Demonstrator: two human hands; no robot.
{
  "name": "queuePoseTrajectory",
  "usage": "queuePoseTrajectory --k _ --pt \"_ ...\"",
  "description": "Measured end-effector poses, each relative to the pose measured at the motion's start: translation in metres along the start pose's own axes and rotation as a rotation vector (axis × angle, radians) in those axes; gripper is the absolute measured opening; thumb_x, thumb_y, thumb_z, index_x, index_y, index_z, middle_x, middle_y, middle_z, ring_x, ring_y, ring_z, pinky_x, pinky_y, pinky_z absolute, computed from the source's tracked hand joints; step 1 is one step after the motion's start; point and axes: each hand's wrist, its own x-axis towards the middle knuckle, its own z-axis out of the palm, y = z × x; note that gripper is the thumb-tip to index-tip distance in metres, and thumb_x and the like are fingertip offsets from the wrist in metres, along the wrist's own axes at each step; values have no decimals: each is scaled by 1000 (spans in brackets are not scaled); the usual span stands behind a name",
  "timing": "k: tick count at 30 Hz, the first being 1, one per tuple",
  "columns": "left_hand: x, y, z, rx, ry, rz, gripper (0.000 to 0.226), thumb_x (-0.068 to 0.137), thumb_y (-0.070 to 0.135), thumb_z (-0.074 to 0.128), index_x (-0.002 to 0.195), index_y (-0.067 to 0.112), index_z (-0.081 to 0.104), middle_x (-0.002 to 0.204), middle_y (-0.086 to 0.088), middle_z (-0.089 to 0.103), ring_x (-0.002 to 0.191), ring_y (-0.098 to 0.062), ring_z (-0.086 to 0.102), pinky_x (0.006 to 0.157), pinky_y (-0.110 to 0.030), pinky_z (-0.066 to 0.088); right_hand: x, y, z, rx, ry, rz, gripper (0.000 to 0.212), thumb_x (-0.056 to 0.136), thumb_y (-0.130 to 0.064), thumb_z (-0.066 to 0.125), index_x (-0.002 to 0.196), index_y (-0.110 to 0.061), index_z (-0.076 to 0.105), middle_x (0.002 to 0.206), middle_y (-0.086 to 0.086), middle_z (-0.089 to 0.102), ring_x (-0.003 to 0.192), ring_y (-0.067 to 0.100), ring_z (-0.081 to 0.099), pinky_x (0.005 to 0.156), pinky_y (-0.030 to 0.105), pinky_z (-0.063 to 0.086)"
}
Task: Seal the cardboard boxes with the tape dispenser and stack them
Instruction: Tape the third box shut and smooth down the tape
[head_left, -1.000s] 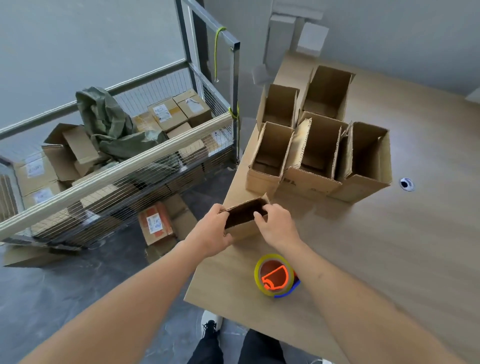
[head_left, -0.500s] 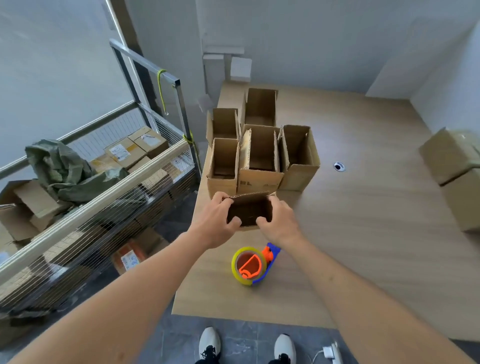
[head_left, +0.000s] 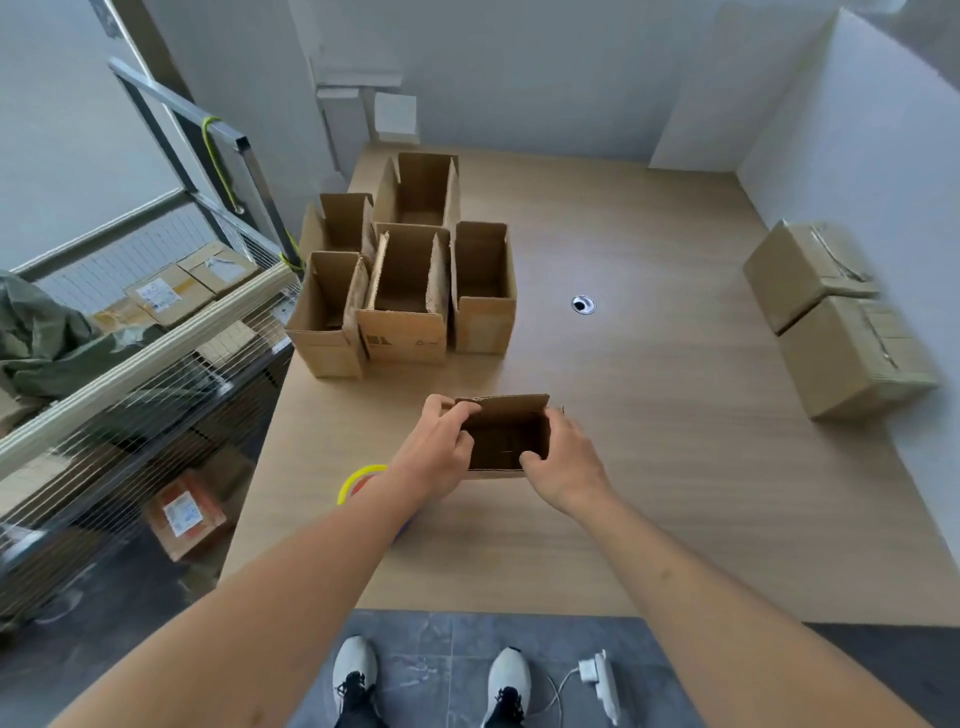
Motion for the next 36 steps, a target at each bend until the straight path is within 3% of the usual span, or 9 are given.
queuePoseTrajectory --k 6,11,17,19,22,25,27,31,36 --pt "-12 5 44 -39 -24 -45 49 101 1 39 139 23 59 117 0 45 98 -14 50 82 -11 36 -9 52 3 -8 -101 70 68 92 -27 58 154 -19 32 139 9 51 126 27 52 103 37 47" --pt "-21 -7 64 -3 -39 -36 57 91 0 61 141 28 58 118 4 46 92 -17 57 88 -23 49 -15 70 14 -82 -150 42 62 100 -16 41 158 -26 23 133 14 59 117 34 58 98 39 49" --pt "-21 -14 75 85 -11 -53 105 81 9 80 156 52 20 110 6 41 86 -15 53 80 -27 50 -13 74 23 -77 -156 -12 78 104 -23 52 157 -47 1 103 10 64 92 32 64 83 40 52" --pt "-18 -15 76 110 -8 -54 91 83 12 79 155 45 33 112 5 42 89 -18 55 83 -30 51 -8 77 23 -43 -136 3 78 101 -29 61 156 -50 10 111 8 64 100 31 64 87 39 49" --pt "-16 -19 79 106 26 -25 44 92 29 73 136 27 65 112 6 45 84 -14 53 87 -37 53 -3 82 27 -72 -103 -47 57 96 -29 68 147 -36 45 131 6 63 120 27 59 100 34 46" --pt "-21 -30 82 121 -136 45 65 86 62 69 138 24 63 136 3 43 114 -16 53 105 -35 46 -3 81 33 -83 -67 -68 38 98 -35 63 136 -29 63 135 7 59 126 27 56 102 34 45" --pt "-26 -38 85 191 -263 78 81 80 74 66 144 26 58 155 -2 30 138 -21 40 117 -39 38 -7 80 36 -86 -93 -63 44 99 -49 57 135 -25 65 146 11 50 137 26 48 109 35 40" --pt "-27 -43 86 190 -135 106 48 92 34 73 139 25 63 150 -4 40 126 -27 51 107 -44 47 -12 81 42 -112 -213 -87 77 89 -70 57 151 -25 47 166 6 18 152 22 23 118 37 30" --pt "-20 -38 83 235 -10 47 55 86 19 76 139 23 60 128 -3 52 104 -26 58 86 -43 55 -5 78 56 -184 -103 -53 48 98 -47 60 143 -36 50 152 3 33 133 29 48 97 44 51"
